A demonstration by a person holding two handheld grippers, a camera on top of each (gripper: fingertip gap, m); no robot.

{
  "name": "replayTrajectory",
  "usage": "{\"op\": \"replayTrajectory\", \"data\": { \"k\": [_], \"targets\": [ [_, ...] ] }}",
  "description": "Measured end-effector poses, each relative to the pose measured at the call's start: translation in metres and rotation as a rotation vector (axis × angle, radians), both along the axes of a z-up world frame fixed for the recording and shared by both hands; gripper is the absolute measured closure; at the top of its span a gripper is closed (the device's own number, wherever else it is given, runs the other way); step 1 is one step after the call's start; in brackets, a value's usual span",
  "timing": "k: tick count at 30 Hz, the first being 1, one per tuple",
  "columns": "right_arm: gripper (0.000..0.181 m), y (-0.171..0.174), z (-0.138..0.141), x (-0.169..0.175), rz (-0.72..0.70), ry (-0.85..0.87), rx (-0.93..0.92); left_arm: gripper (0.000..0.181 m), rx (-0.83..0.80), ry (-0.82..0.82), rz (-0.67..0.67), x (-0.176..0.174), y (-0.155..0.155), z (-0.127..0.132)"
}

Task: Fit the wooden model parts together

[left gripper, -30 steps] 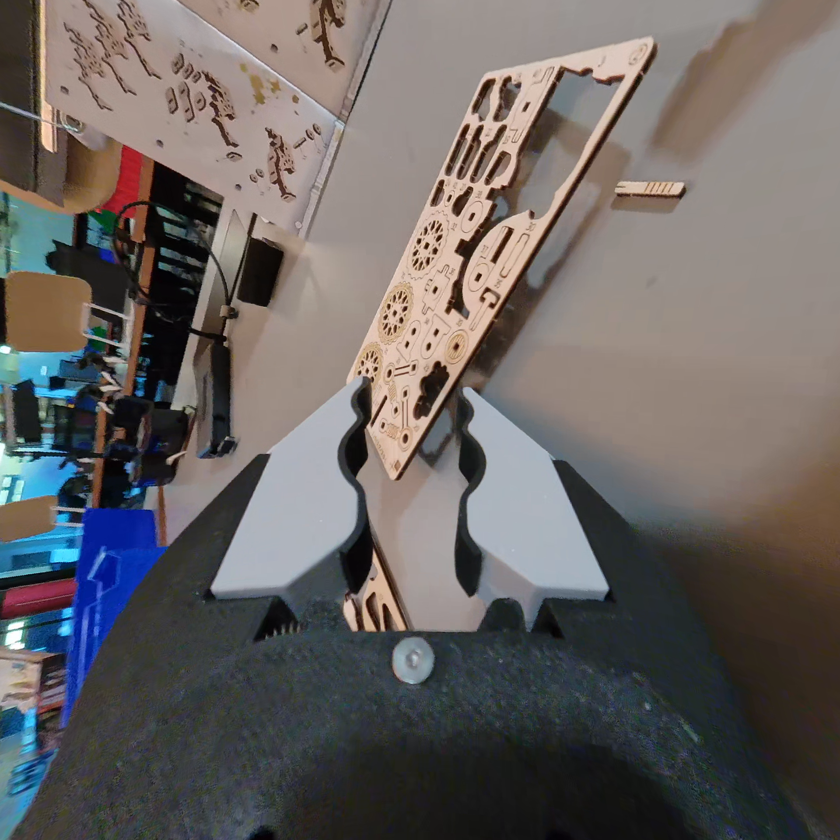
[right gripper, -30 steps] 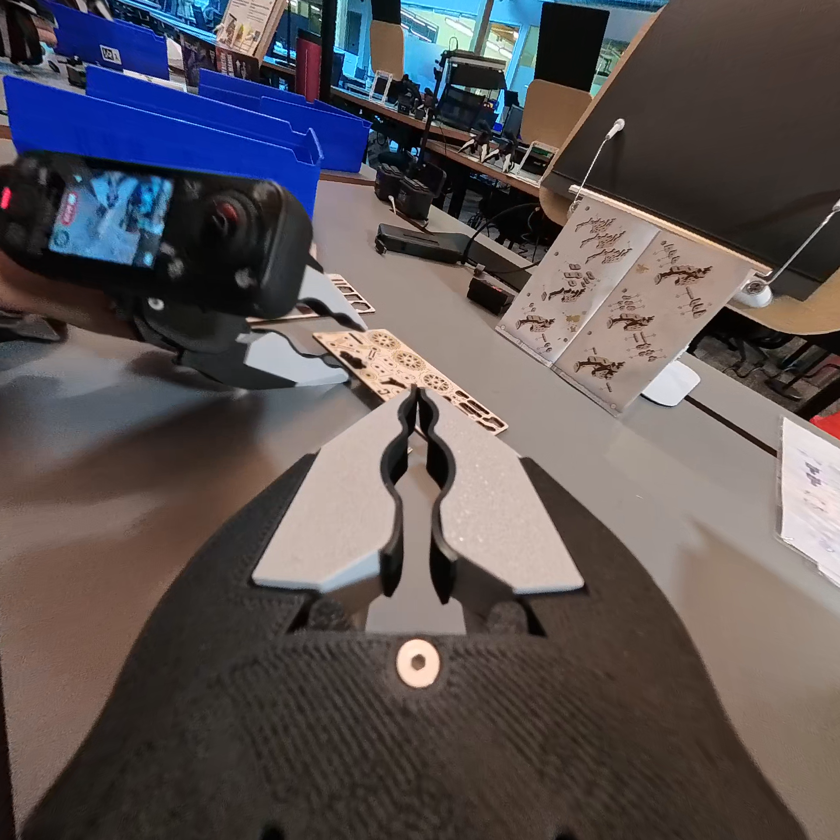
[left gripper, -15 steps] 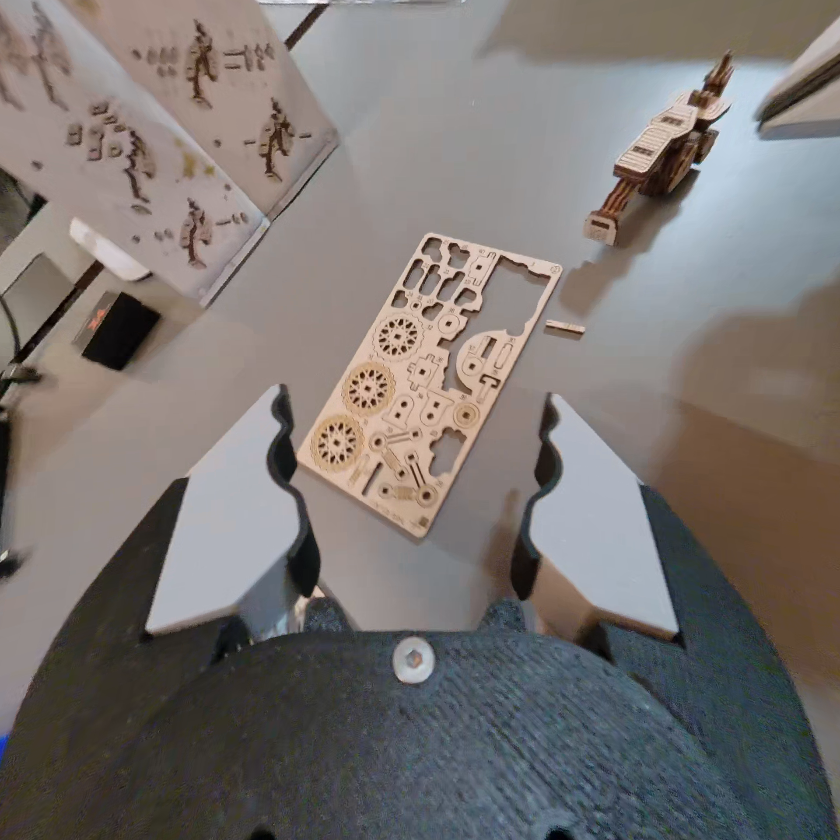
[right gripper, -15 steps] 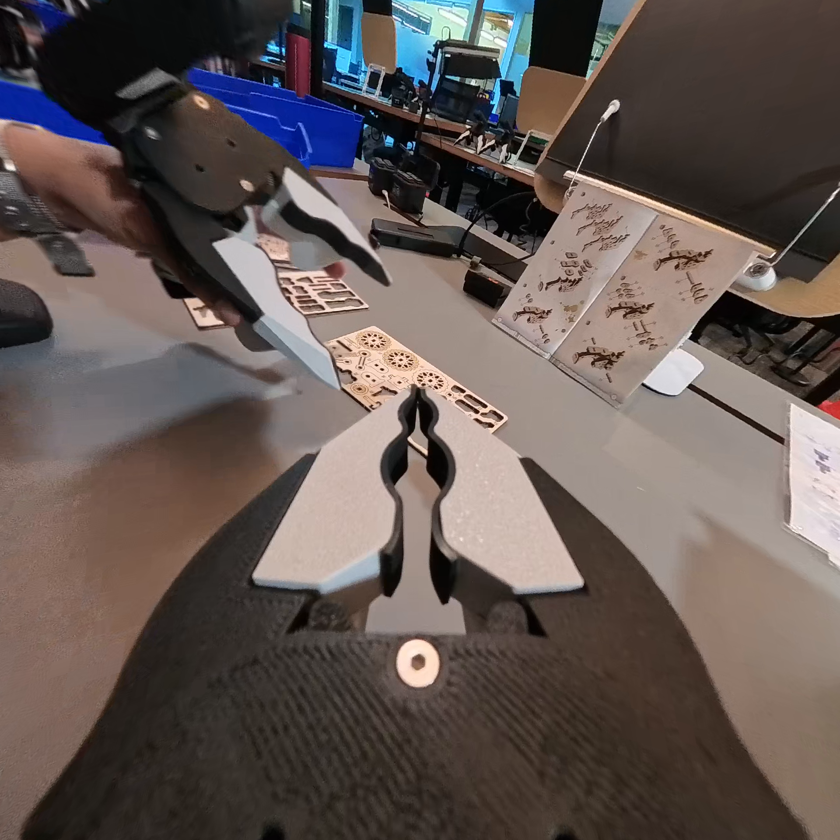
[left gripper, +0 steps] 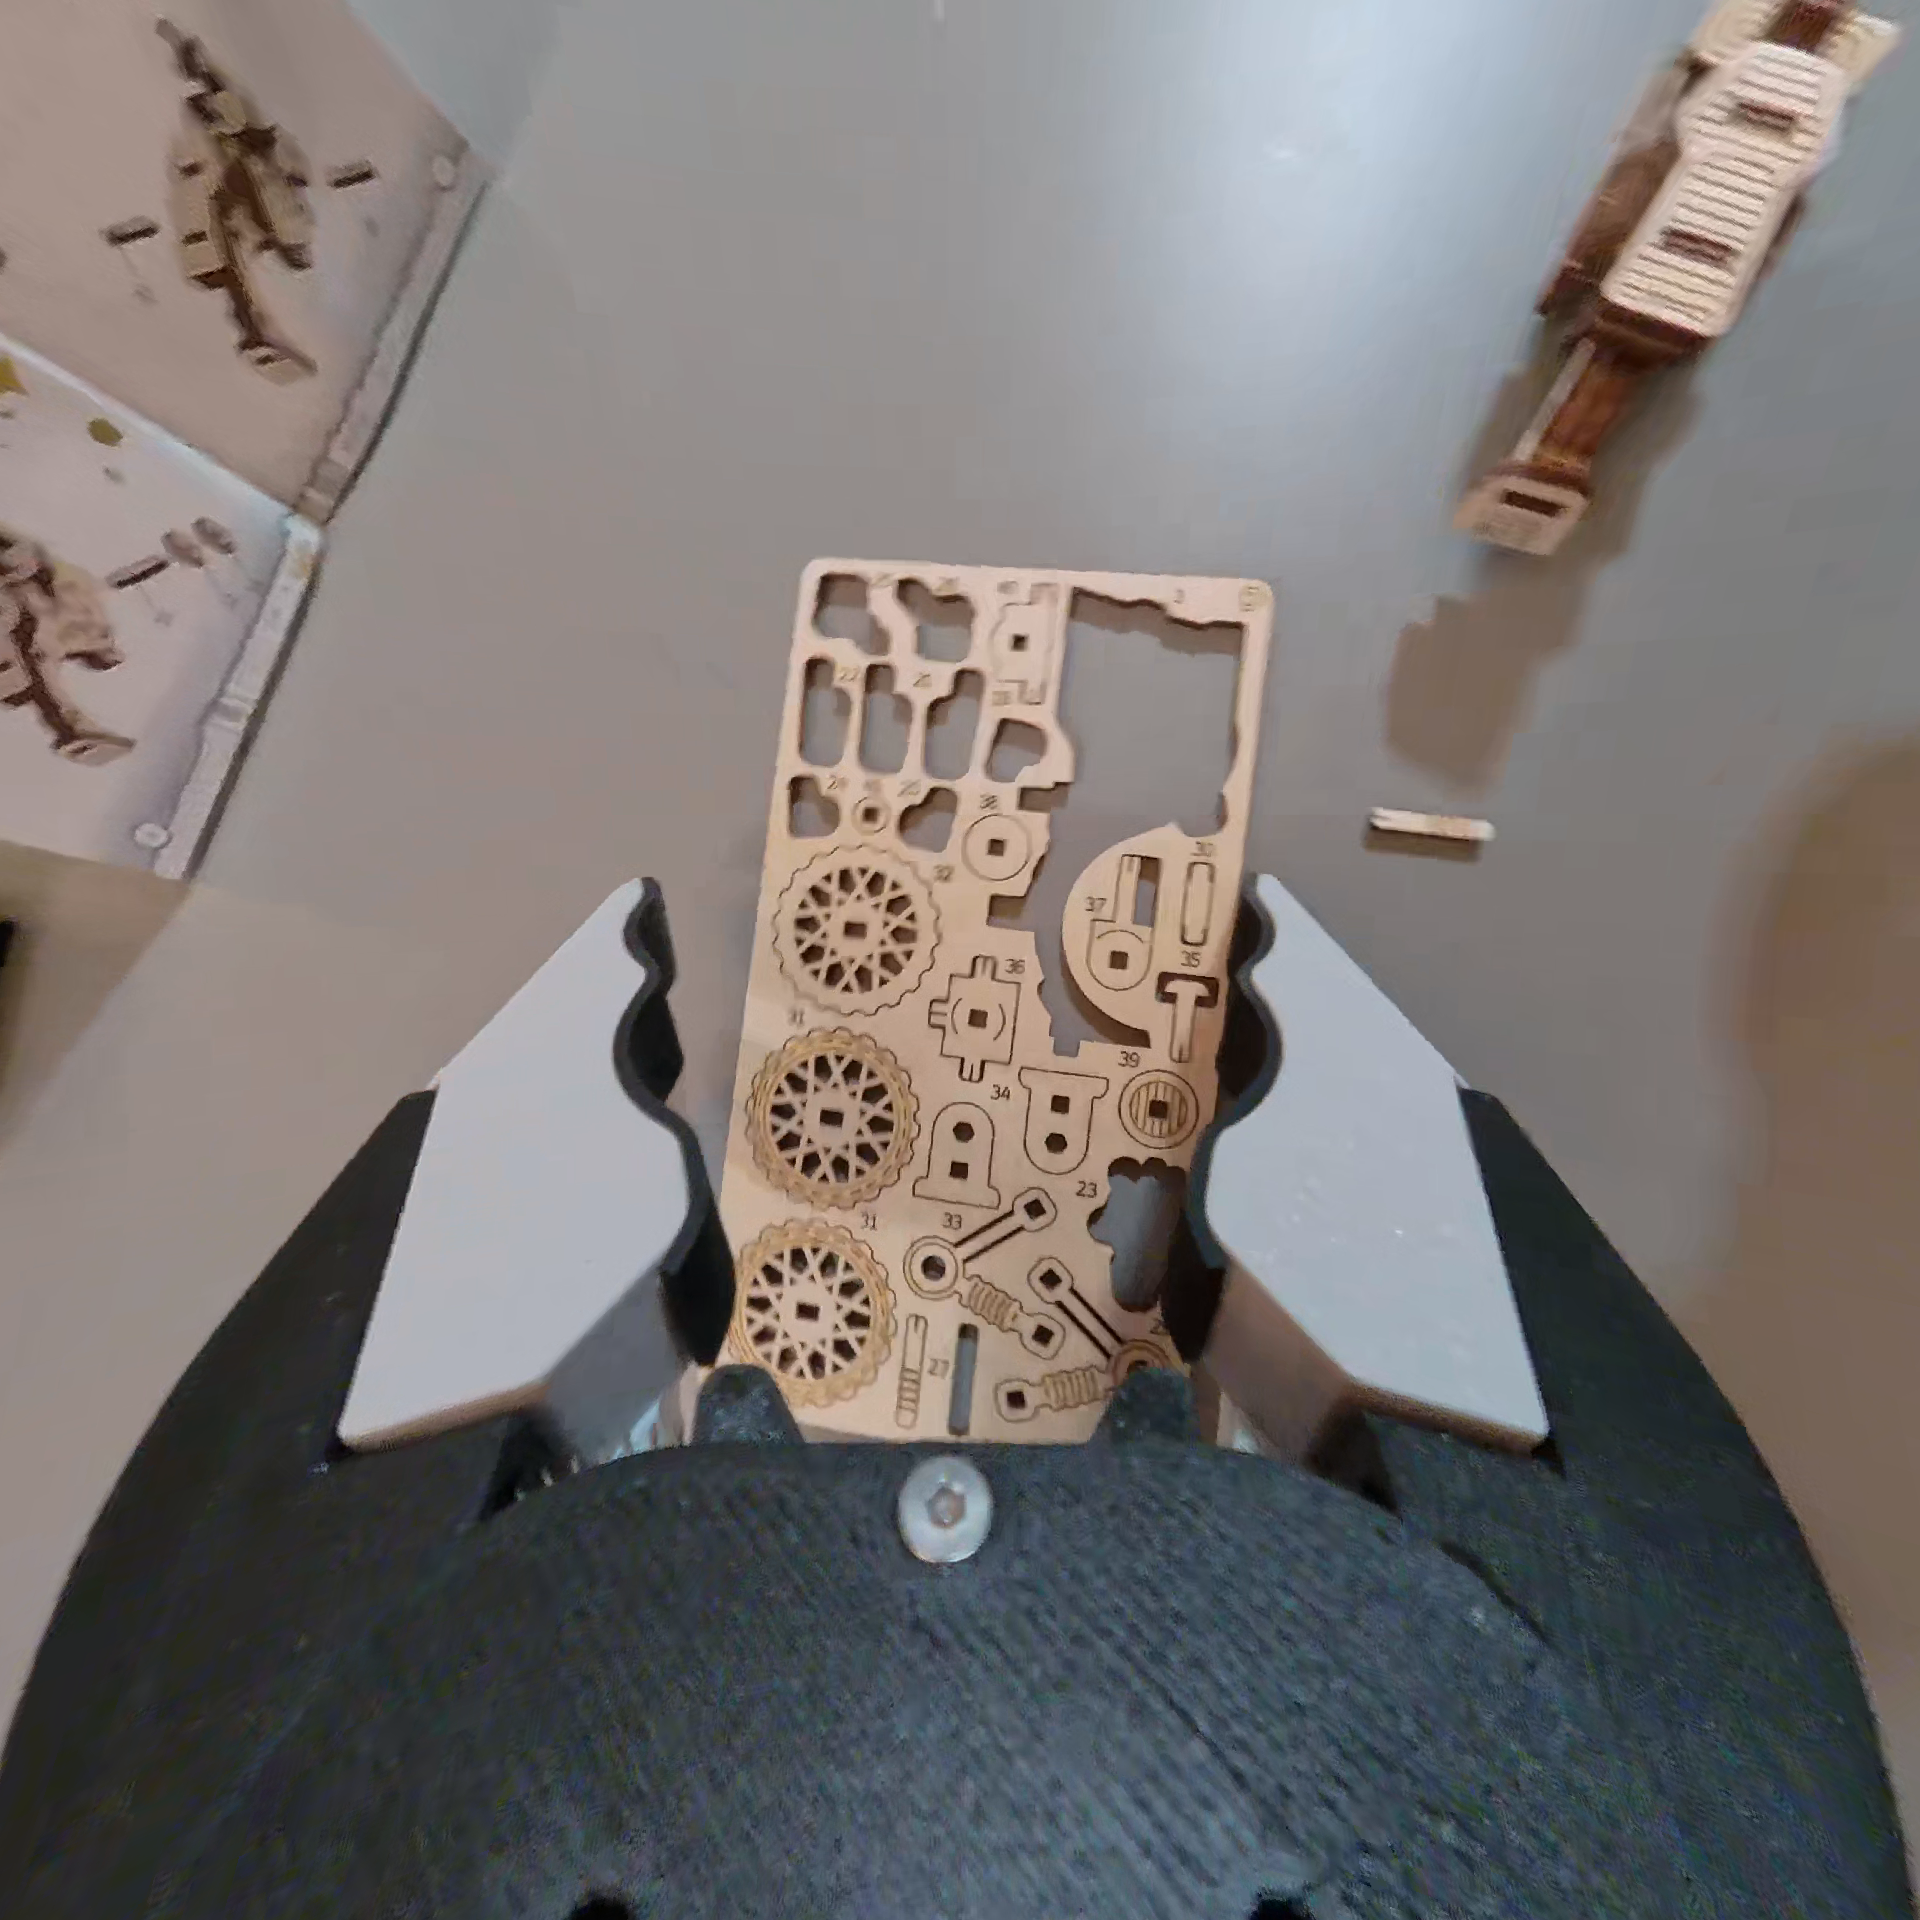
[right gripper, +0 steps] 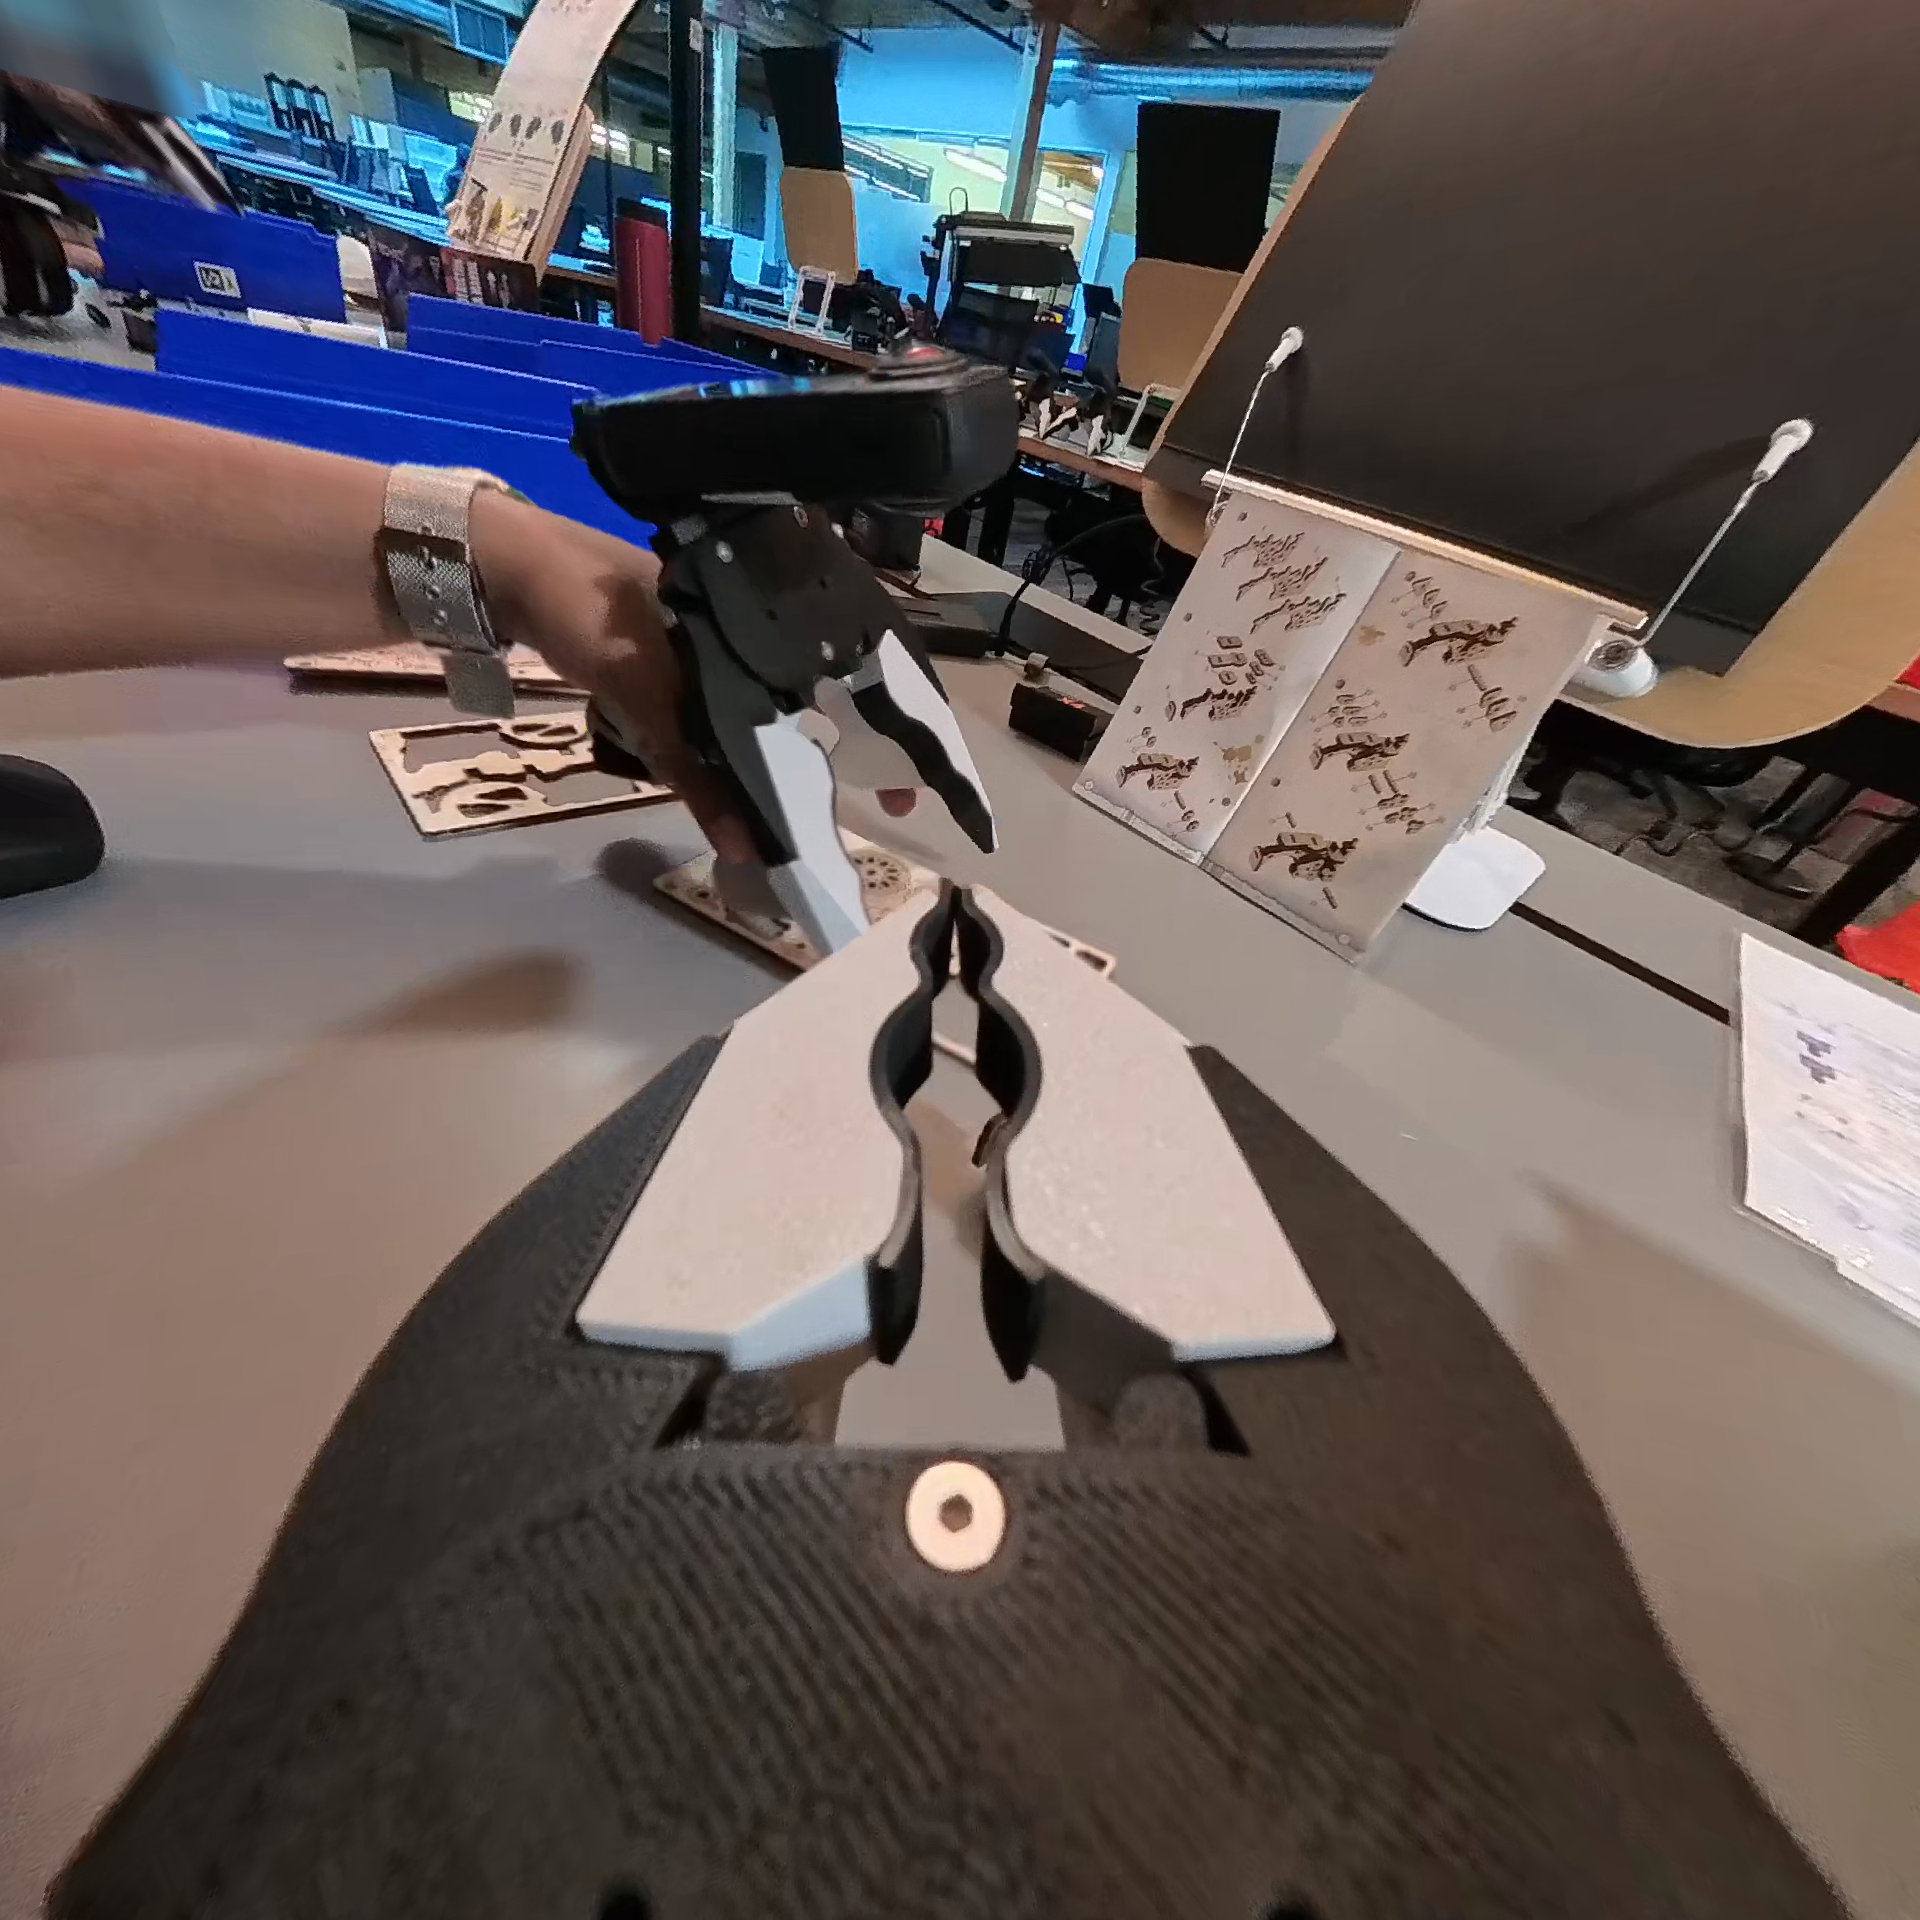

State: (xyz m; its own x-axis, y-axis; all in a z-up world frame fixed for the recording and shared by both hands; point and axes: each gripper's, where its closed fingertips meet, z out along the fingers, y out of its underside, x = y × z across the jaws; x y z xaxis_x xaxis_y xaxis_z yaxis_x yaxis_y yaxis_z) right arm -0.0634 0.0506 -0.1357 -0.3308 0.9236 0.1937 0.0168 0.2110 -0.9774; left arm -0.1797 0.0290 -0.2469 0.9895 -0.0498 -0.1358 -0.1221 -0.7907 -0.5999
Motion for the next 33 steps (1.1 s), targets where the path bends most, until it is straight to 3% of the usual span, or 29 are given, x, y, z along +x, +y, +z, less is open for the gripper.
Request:
{"op": "replayTrajectory", "data": {
  "k": [3,6,9,14,18,22,26,33],
  "targets": [
    [0.181,0.003,0.001,-0.001,-0.001,-0.003,-0.019,0.092,0.026,-0.021,0.122,-0.015,0.003,0.000],
    [0.181,0.005,0.001,-0.001,-0.002,-0.009,-0.034,0.116,0.075,-0.048,0.459,-0.048,0.000,0.001],
    [0.181,0.007,0.001,-0.002,-0.006,-0.009,-0.039,0.110,0.139,-0.122,0.569,-0.048,0.000,0.006],
    [0.181,0.007,0.003,-0.001,-0.006,0.013,0.001,0.111,0.316,-0.044,0.511,-0.027,0.002,0.041],
    [0.181,-0.024,-0.001,0.009,0.117,0.022,0.046,0.120,0.452,-0.049,0.473,0.007,-0.001,0.060],
    [0.181,-0.060,-0.009,0.024,0.255,-0.012,0.052,0.124,0.488,-0.076,0.444,0.033,-0.009,0.050],
    [0.181,-0.073,-0.014,0.032,0.311,-0.035,0.049,0.156,0.472,-0.124,0.356,0.053,-0.009,0.045],
    [0.181,-0.071,-0.013,0.033,0.320,-0.068,-0.030,0.158,0.412,-0.151,0.306,0.064,-0.005,0.036]
  ]
}}
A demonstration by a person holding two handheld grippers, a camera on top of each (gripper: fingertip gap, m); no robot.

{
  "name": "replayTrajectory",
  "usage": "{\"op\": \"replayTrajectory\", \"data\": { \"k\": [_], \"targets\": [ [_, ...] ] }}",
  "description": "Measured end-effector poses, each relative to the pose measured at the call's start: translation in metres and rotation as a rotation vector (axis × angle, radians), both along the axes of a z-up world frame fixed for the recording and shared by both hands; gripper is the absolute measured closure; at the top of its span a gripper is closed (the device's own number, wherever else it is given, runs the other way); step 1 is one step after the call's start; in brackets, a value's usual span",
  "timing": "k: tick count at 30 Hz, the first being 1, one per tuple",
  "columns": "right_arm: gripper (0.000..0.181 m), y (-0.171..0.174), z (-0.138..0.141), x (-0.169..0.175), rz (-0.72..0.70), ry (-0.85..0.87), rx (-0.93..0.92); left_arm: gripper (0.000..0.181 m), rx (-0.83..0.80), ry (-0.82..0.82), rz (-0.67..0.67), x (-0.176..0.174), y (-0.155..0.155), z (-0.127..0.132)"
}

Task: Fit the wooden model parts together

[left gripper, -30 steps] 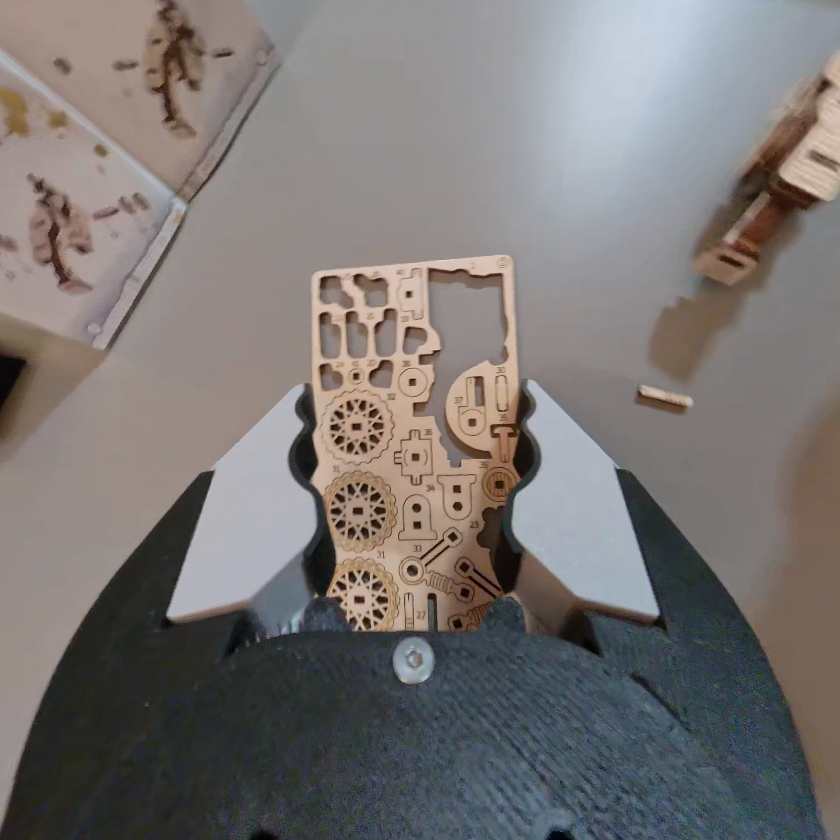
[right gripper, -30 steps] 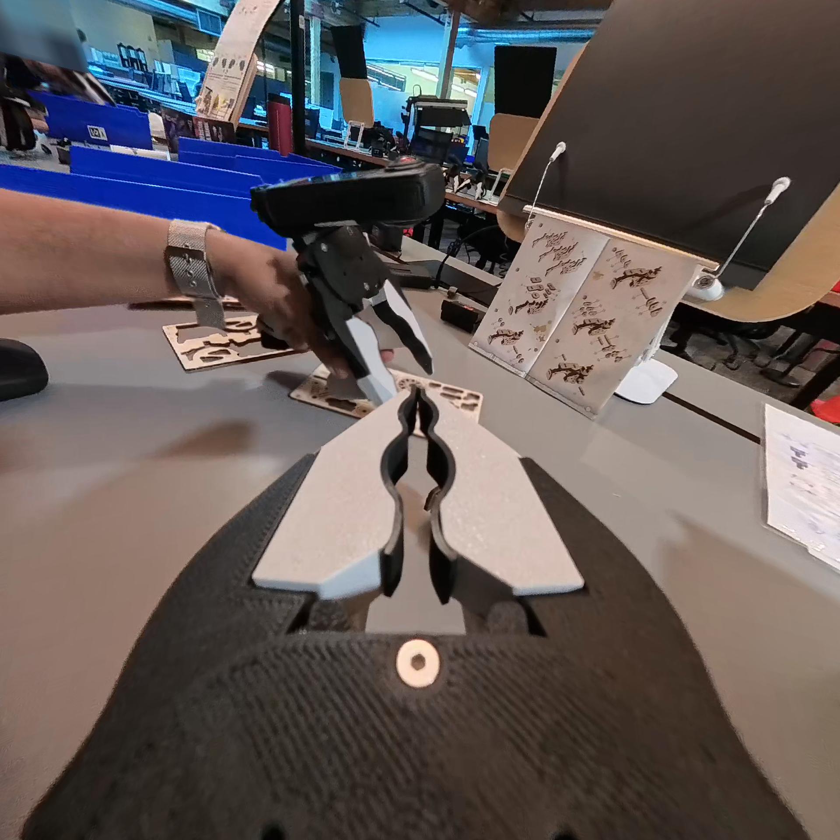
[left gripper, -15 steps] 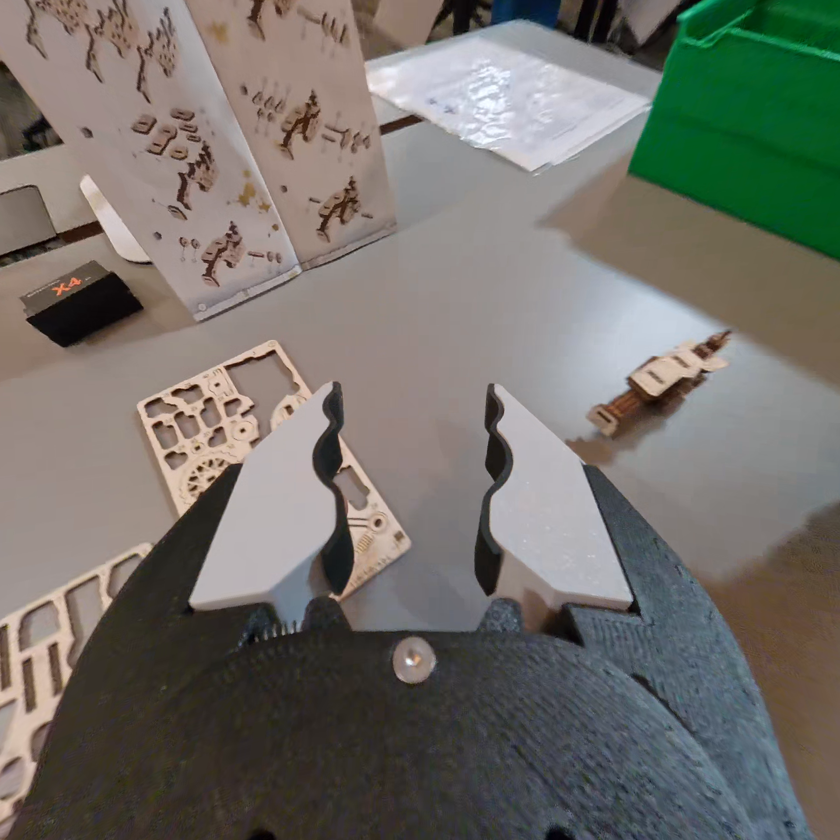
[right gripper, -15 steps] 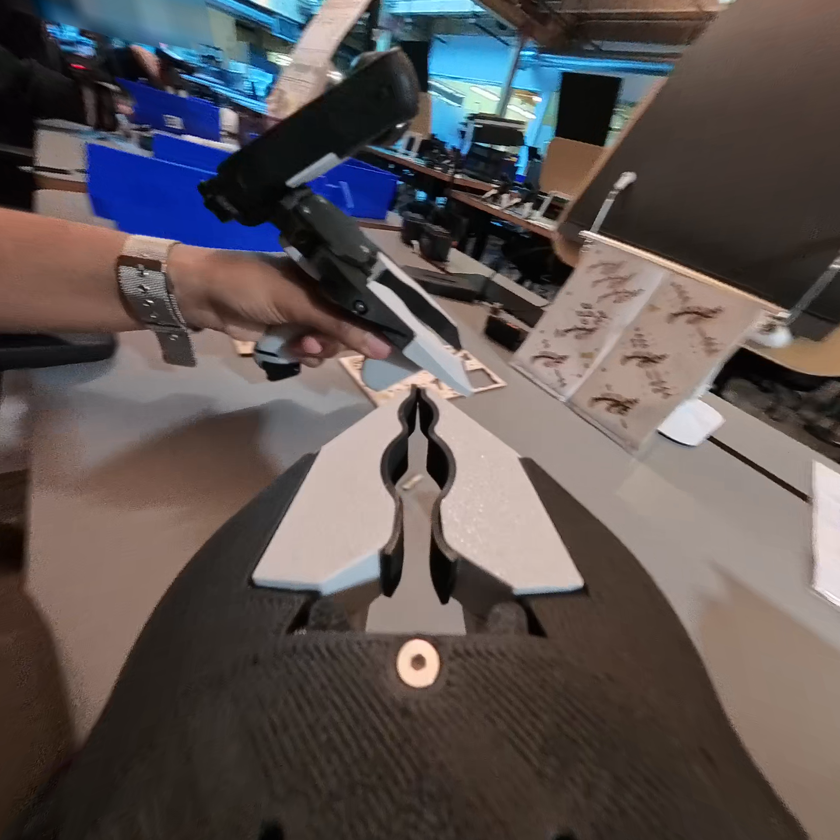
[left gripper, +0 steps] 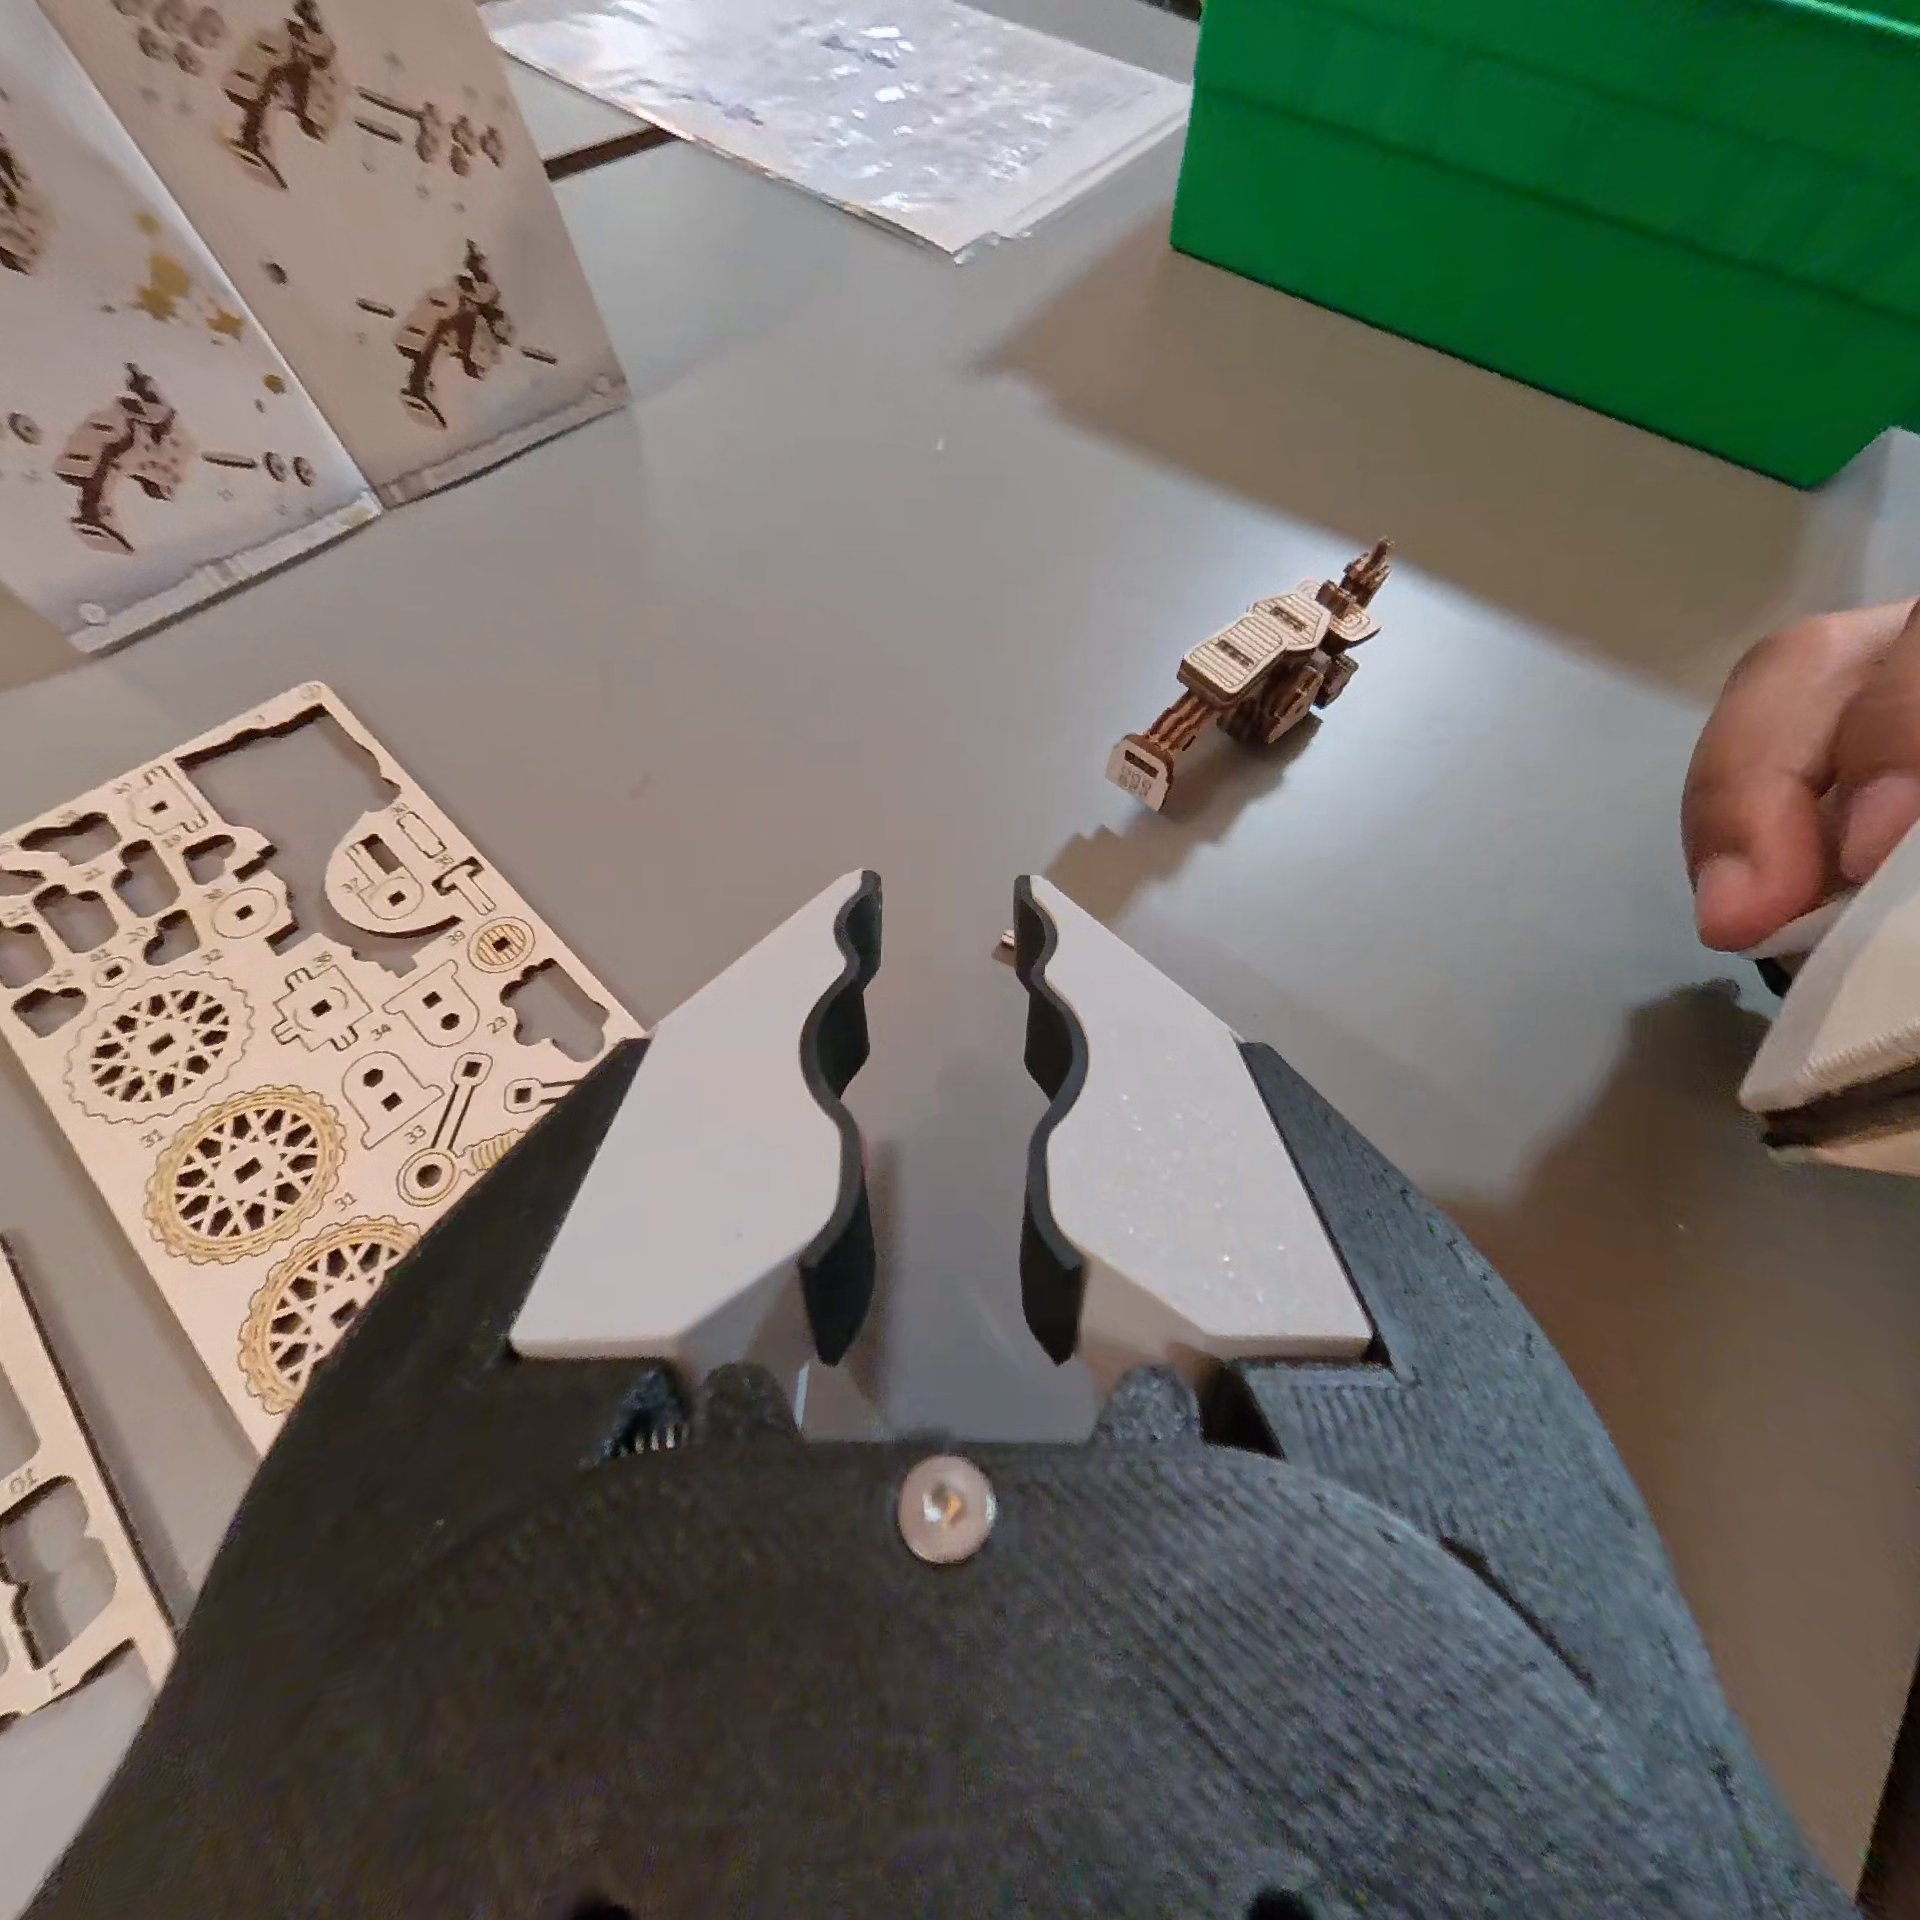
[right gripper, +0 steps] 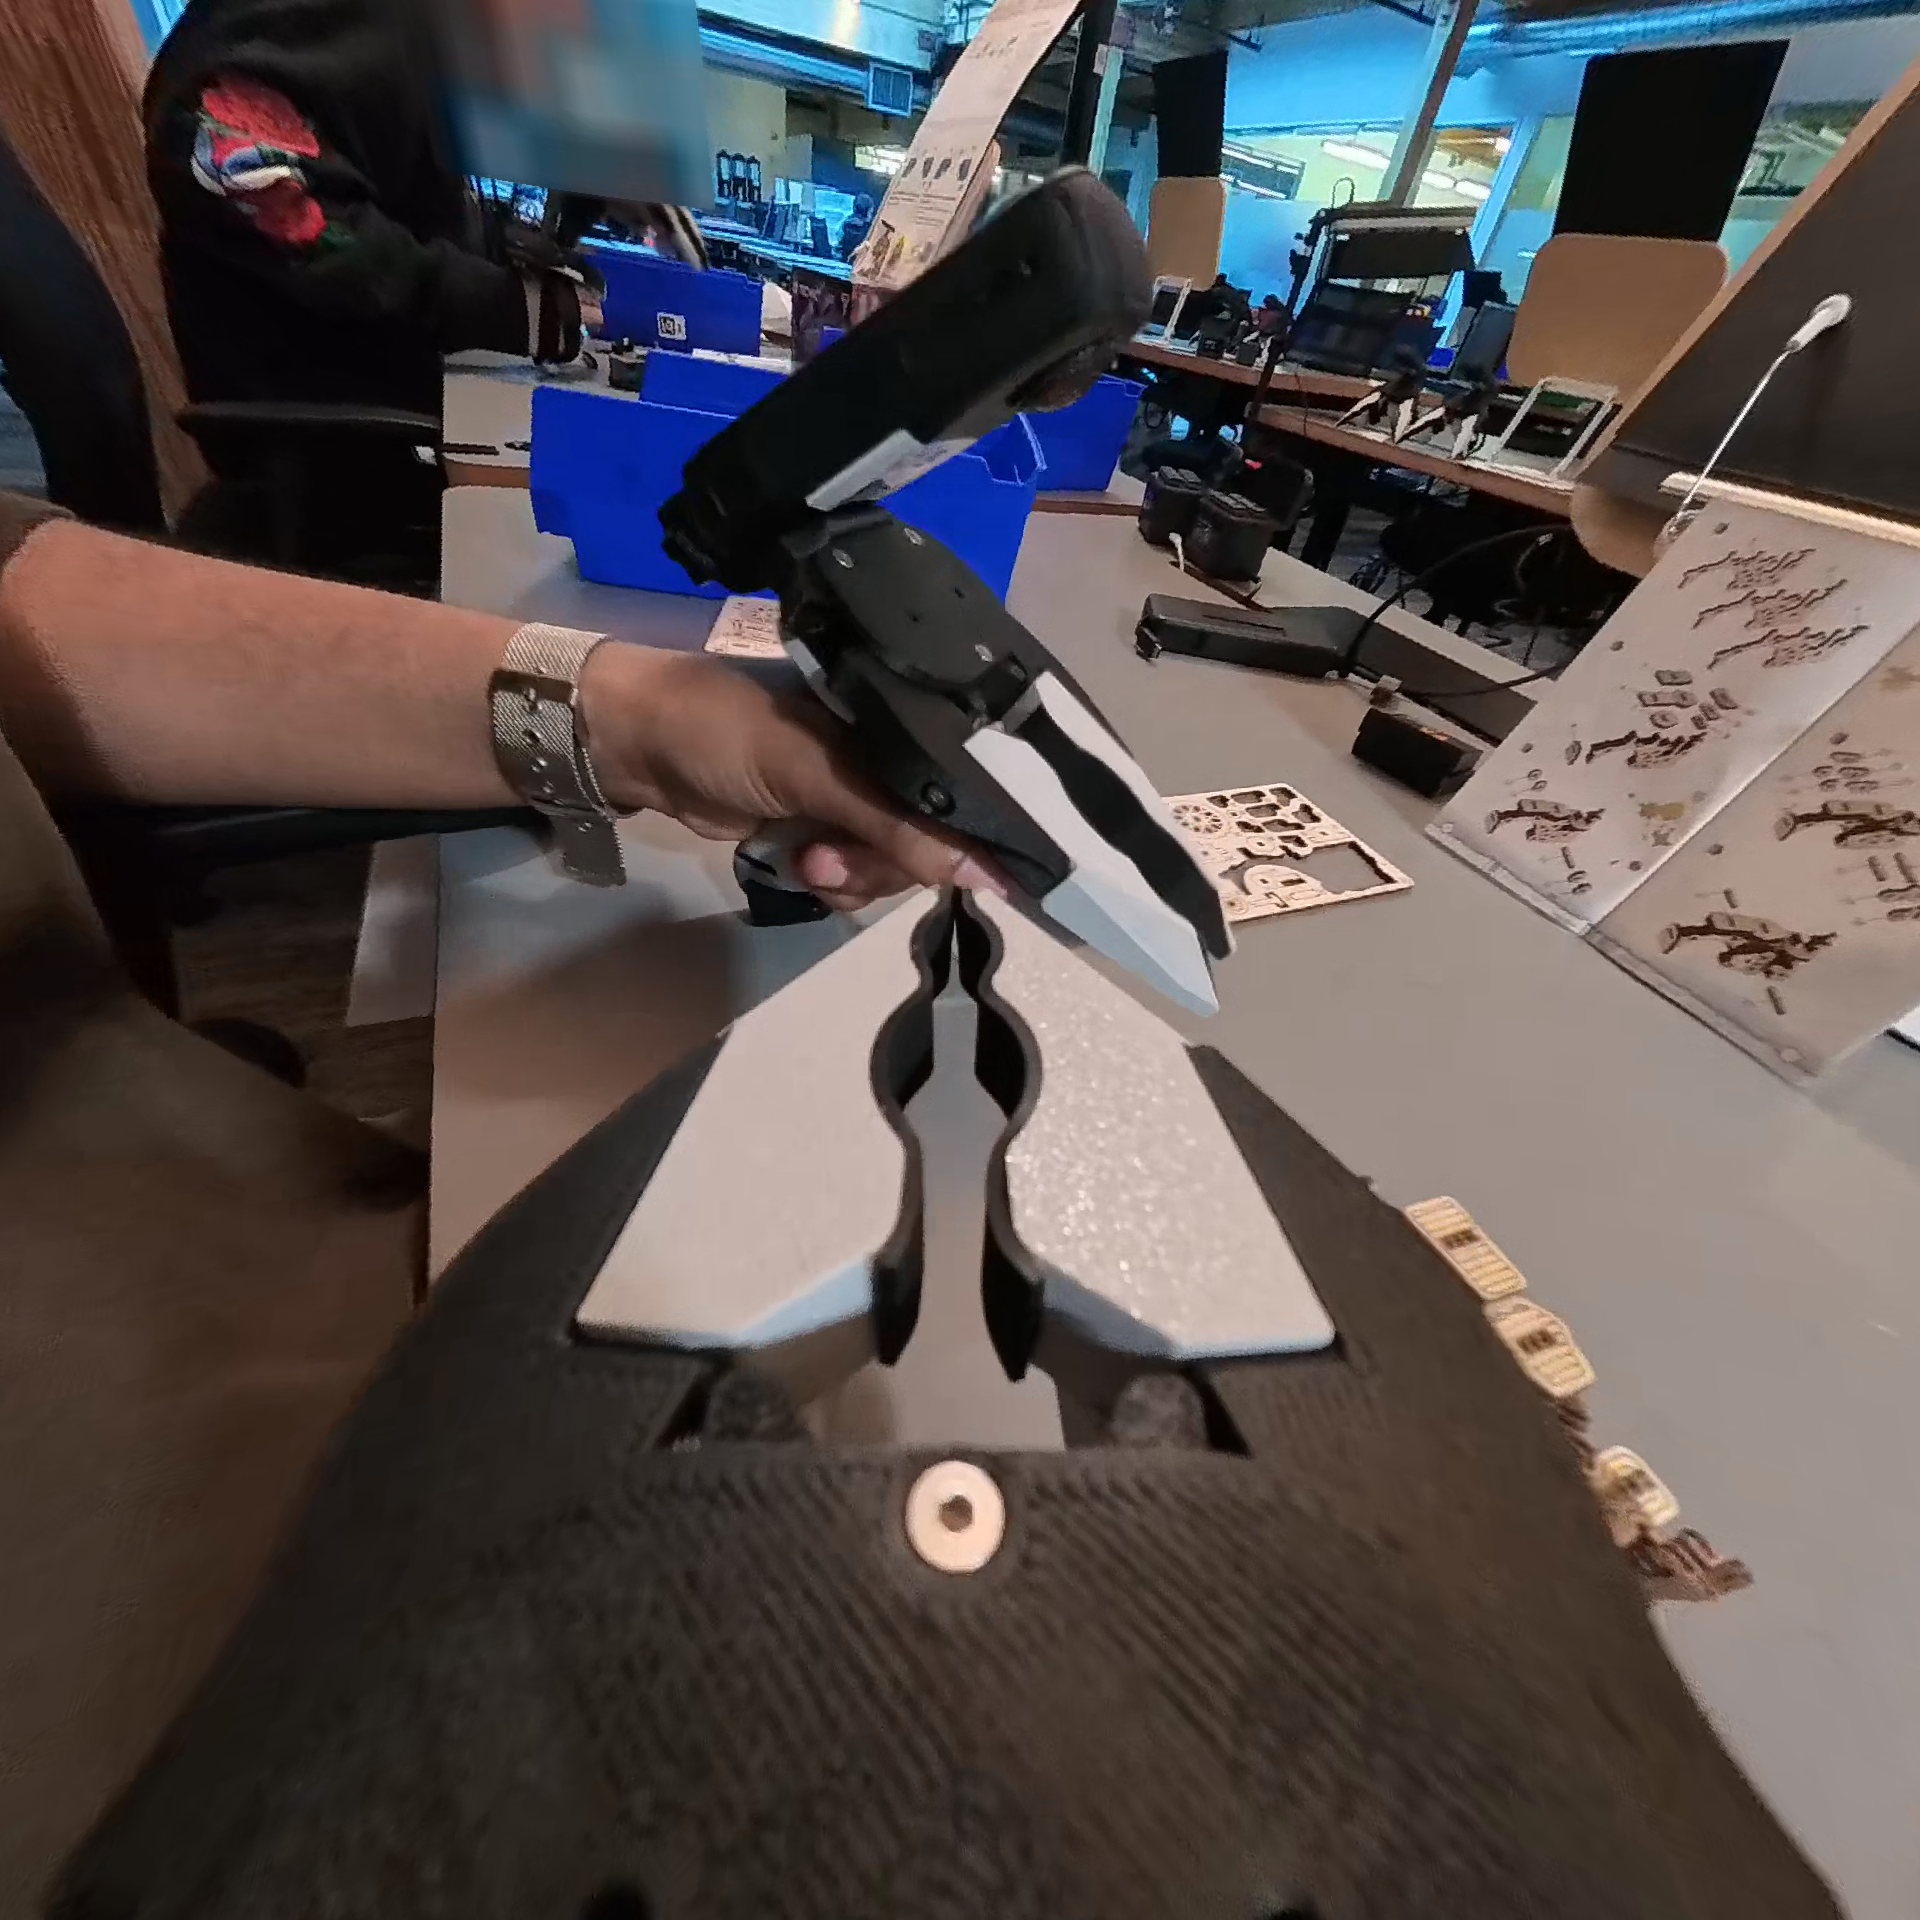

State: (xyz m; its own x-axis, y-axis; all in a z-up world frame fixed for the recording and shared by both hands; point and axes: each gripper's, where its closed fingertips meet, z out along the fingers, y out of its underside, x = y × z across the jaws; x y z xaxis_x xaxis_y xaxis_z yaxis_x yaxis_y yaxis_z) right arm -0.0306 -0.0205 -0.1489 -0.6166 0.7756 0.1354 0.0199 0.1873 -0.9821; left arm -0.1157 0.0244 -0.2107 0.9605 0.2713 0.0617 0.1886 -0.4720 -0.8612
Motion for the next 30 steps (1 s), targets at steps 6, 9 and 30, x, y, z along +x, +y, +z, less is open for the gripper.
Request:
{"op": "replayTrajectory", "data": {
  "k": [6,9,30],
  "targets": [
    [0.181,-0.013,-0.008,0.007,0.049,-0.057,-0.027,0.158,-0.038,-0.064,-0.018,0.001,0.002,-0.009],
    [0.181,-0.019,-0.009,0.009,0.068,-0.100,-0.074,0.156,-0.028,-0.067,-0.030,0.002,0.002,-0.007],
    [0.181,0.154,0.028,-0.036,-0.365,-0.105,-0.570,0.149,-0.271,0.303,-0.170,0.031,0.010,-0.033]
  ]
}}
